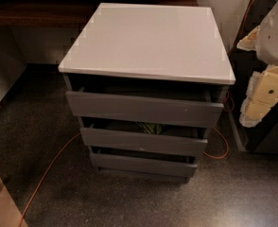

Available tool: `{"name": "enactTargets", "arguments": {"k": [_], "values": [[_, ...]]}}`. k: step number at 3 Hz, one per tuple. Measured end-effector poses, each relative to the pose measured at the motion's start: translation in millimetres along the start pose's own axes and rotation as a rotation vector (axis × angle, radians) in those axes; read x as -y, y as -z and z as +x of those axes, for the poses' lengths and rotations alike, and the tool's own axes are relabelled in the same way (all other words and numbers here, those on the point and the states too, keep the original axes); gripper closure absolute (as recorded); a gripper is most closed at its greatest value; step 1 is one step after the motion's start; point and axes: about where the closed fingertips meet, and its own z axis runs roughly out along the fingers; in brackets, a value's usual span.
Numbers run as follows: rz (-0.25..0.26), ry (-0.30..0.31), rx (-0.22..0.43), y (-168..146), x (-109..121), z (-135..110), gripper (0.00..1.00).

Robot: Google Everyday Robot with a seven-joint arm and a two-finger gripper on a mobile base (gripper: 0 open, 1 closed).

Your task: Pick green jalapeno chip bag from middle drawer and place on counter

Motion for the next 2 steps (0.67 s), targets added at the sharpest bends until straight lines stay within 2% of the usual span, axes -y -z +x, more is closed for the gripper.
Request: {"name": "enactTargets", "arguments": {"k": [2], "values": [[0.001,-0.005,0.025,-15,0,-6,0.00]]}}
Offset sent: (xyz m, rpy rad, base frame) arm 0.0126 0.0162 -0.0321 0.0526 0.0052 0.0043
